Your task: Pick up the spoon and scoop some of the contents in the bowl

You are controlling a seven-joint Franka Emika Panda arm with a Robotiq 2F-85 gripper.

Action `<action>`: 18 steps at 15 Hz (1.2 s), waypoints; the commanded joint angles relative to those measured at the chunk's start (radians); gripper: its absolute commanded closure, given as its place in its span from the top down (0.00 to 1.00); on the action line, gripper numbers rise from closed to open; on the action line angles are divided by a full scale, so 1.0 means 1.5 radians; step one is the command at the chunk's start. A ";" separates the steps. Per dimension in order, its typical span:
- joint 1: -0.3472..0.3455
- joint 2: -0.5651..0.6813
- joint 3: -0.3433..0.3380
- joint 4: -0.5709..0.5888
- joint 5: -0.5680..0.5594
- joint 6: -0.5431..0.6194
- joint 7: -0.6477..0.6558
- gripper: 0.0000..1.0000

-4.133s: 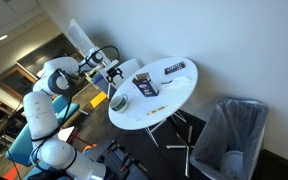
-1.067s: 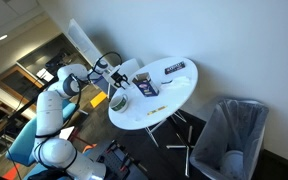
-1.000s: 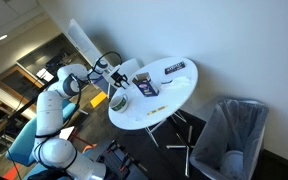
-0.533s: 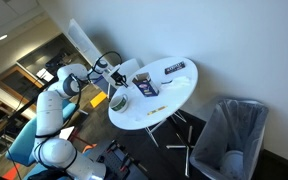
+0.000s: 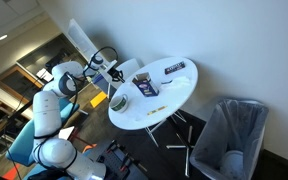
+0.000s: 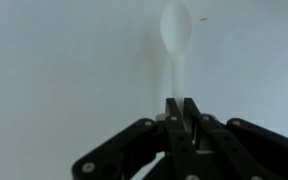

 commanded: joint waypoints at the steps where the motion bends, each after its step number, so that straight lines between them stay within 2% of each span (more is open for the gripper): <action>1: -0.018 -0.107 0.017 -0.087 0.024 0.050 0.029 0.03; 6: -0.049 -0.247 0.027 -0.226 0.091 0.158 0.087 0.03; 9: -0.060 -0.322 0.019 -0.318 0.101 0.208 0.135 0.03; 11: -0.081 -0.366 0.036 -0.377 0.101 0.241 0.162 0.03; 15: -0.104 -0.454 0.045 -0.513 0.098 0.357 0.173 0.03; 18: -0.118 -0.518 0.040 -0.618 0.105 0.481 0.190 0.03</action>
